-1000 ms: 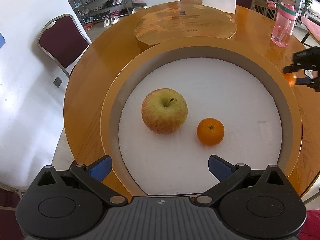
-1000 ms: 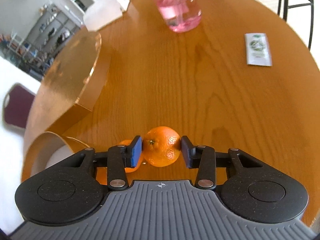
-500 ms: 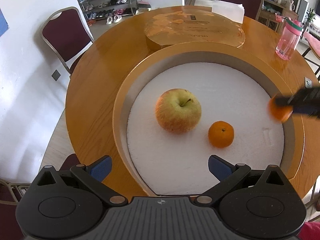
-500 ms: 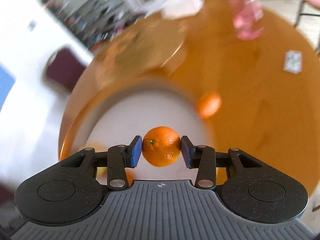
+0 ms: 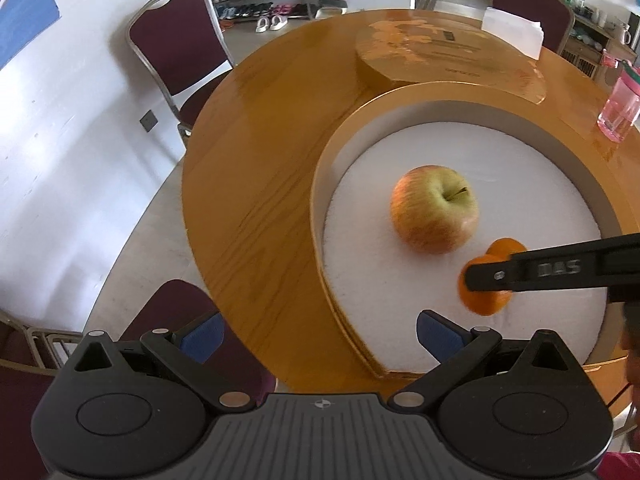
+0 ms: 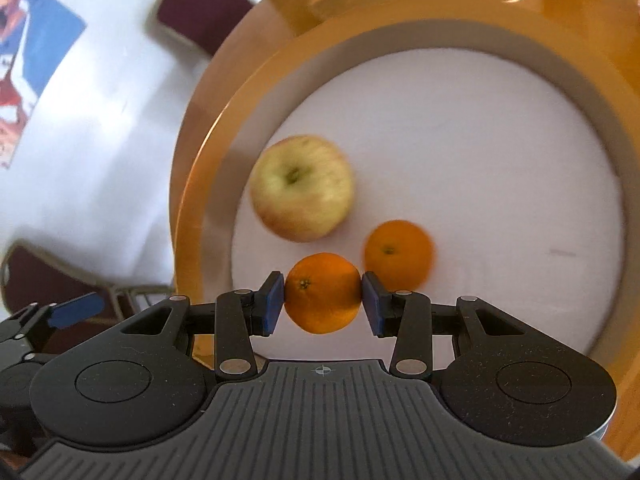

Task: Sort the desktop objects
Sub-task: 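Carry the second mandarin into the tray and release it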

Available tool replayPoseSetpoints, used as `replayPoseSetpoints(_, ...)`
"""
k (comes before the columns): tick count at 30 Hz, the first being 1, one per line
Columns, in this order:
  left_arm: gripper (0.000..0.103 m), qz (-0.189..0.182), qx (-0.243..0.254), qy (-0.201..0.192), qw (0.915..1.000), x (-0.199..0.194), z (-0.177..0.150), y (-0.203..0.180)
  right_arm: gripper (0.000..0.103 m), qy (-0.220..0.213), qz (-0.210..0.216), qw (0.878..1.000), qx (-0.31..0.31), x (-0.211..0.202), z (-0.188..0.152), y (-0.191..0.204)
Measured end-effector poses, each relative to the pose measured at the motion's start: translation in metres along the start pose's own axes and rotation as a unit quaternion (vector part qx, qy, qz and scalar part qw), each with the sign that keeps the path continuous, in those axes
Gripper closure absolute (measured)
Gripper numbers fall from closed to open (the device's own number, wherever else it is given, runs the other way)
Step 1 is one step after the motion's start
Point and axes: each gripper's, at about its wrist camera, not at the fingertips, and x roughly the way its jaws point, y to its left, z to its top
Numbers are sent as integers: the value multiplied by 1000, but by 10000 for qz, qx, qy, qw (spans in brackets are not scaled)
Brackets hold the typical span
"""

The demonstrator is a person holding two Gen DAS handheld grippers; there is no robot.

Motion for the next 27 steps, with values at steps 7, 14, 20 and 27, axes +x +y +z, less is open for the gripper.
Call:
replayPoseSetpoints(7, 1, 50, -29, 72, 10000, 3, -3, 7, 59, 260, -212, 9994, -88, 33, 0, 21)
replayPoseSetpoints(14, 1, 42, 19, 84, 10000, 3, -3, 7, 59, 256, -430, 9986, -174, 41, -1, 24)
replayPoseSetpoints(20, 1, 8, 127, 69, 9999, 2, -1, 1, 52, 387, -355, 9985, -154, 36, 1, 18)
replayPoseSetpoints(27, 1, -56, 317, 8, 9995, 0, 4, -11, 50, 247, -299, 9992, -35, 12, -3, 9)
